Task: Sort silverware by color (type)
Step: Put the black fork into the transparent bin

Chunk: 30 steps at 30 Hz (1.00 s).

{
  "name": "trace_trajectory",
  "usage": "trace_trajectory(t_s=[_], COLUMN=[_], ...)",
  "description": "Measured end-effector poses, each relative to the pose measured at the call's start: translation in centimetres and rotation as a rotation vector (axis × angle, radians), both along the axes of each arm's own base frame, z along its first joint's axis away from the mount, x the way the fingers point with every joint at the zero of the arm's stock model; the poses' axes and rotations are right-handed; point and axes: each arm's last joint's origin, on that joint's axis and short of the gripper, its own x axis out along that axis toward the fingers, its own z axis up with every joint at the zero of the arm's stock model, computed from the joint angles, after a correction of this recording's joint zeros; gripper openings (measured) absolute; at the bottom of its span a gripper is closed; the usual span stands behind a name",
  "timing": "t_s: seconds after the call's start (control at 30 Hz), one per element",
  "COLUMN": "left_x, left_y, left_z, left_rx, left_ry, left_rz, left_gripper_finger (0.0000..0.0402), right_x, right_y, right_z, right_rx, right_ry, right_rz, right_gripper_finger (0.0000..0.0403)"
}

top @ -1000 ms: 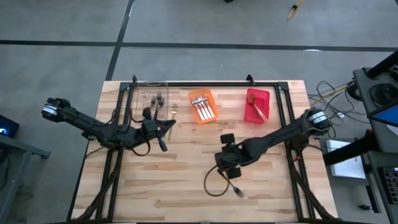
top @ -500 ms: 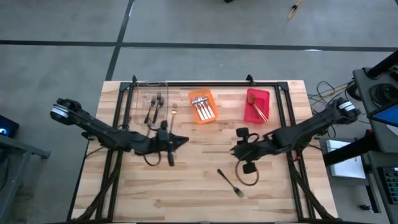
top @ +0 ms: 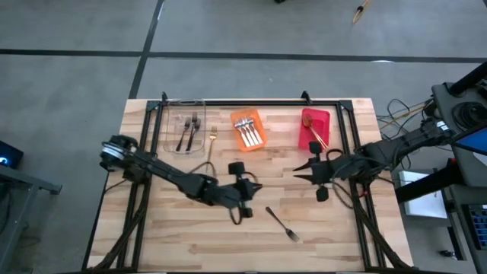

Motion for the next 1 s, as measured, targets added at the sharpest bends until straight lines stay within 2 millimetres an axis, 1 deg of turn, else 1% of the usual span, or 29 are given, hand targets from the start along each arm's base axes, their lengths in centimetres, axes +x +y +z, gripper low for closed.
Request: trace_trajectory(t_s=[0.1,0.2,0.27,0.37,0.5,0.7,0.77,0.9,1.0], left_x=[1.4,2.3,2.4,2.3,2.6,3.9,4.7,6.4,7.7], left_y=[-0.4,-0.8,-0.9,-0.9,-1.0,-1.5,-1.8,-2.7,-2.7], left_z=[-0.4,-0.4,-0.6,-0.8,-1.0,-2.8,-3.5,-4.9,-5.0], left_rx=[0.003,-0.013,-0.026,-0.031,-0.067,-0.084,-0.107,-0.143,-0.159], left_ry=[0.084,0.108,0.122,0.130,0.100,0.100,0.114,0.145,0.143], left_rz=[0.006,-0.043,-0.077,-0.079,-0.062,-0.077,-0.110,-0.170,-0.214], left_gripper_finger=[0.0000,0.0000,0.0000,0.0000,0.0000,0.0000,0.0000,0.0000,0.0000], right_x=[-0.8,-1.2,-1.3,-1.6,-2.2,-3.5,-4.0,-4.8,-5.3], right_y=[-0.3,-0.4,-0.3,-0.4,-0.6,-1.1,-1.3,-1.6,-1.8], right_z=[-0.1,-0.6,-1.2,-1.7,-1.2,0.1,0.6,1.0,1.1], right_rx=[-0.011,-0.007,-0.023,-0.084,-0.105,-0.075,-0.045,0.010,0.032], right_ry=[-0.041,-0.075,-0.104,-0.126,-0.182,-0.266,-0.308,-0.339,-0.355], right_rz=[0.017,0.059,0.114,0.162,0.173,0.165,0.155,0.137,0.130], right_gripper_finger=[0.0066,0.0066,0.0066,0.0066,0.0066,0.0066,0.0066,0.0066,0.0066])
